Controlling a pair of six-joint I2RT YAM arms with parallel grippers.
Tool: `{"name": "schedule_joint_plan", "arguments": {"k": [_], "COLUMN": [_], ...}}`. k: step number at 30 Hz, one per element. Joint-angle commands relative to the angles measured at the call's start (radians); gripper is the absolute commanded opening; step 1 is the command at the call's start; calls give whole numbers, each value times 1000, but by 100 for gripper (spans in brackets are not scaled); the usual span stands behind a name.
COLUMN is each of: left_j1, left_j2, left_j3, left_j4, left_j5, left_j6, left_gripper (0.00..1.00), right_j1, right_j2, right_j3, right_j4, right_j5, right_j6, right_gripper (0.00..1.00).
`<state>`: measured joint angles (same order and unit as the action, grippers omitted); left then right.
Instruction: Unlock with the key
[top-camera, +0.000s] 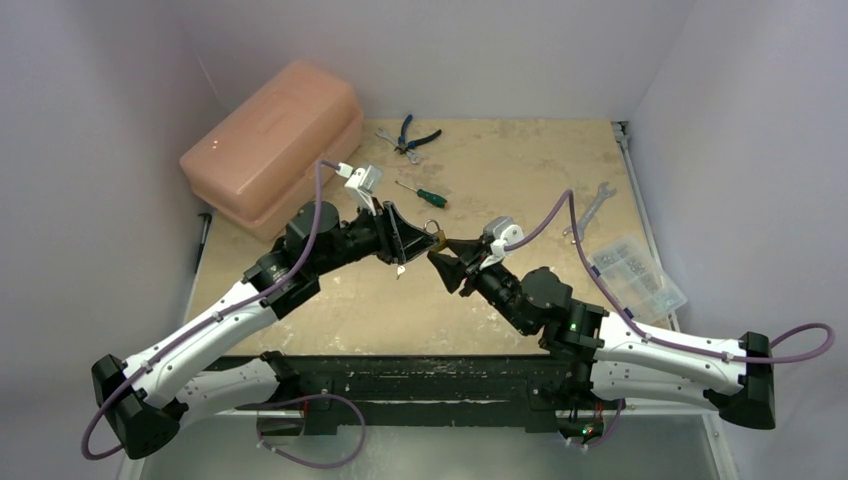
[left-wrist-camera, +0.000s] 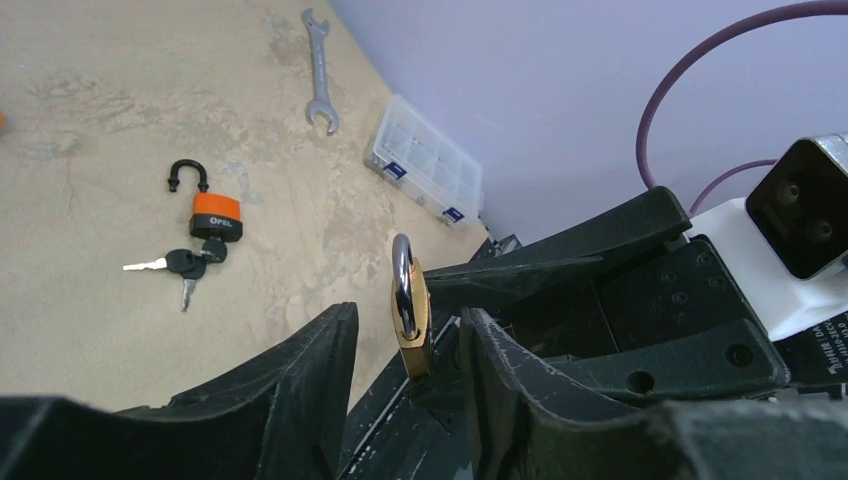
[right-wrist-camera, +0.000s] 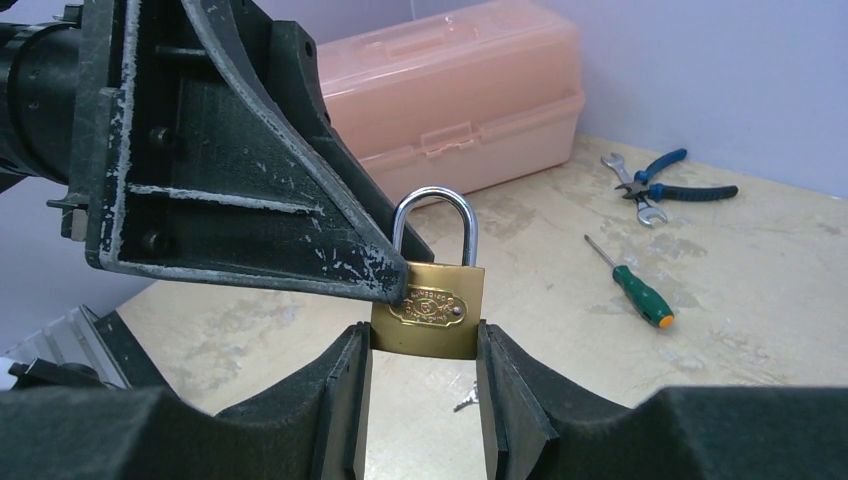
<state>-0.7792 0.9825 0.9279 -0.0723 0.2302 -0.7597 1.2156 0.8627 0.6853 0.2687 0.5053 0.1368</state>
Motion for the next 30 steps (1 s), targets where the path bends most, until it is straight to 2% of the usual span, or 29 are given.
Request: {"name": "schedule_joint_plan", "arguments": {"k": [1,7,14,26,30], "left_j1": [6,6,6,6,6], "left_j2": [9,25,35,56,61], "left_j3": [14,10,2,11,12], "left_j4": [57,103,106,92,94], "left_j5": [18,37,54,91,93], "left_j6": [-27,-39,-53,-41,-42], "left_gripper": [42,35,30,34,26], "right_j1": [-1,-1,-1,-1,-1], "right_j2": [-16,-21,-15,-8,-10], "right_j3": [51,45,46,45,44], "right_j4": [47,52,55,56,57], "right_j5": [-2,-7,-11,-13,-13], "right_j6": [-35,-38,-40,-45,-45], "right_gripper": [9,9,9,9,9]}}
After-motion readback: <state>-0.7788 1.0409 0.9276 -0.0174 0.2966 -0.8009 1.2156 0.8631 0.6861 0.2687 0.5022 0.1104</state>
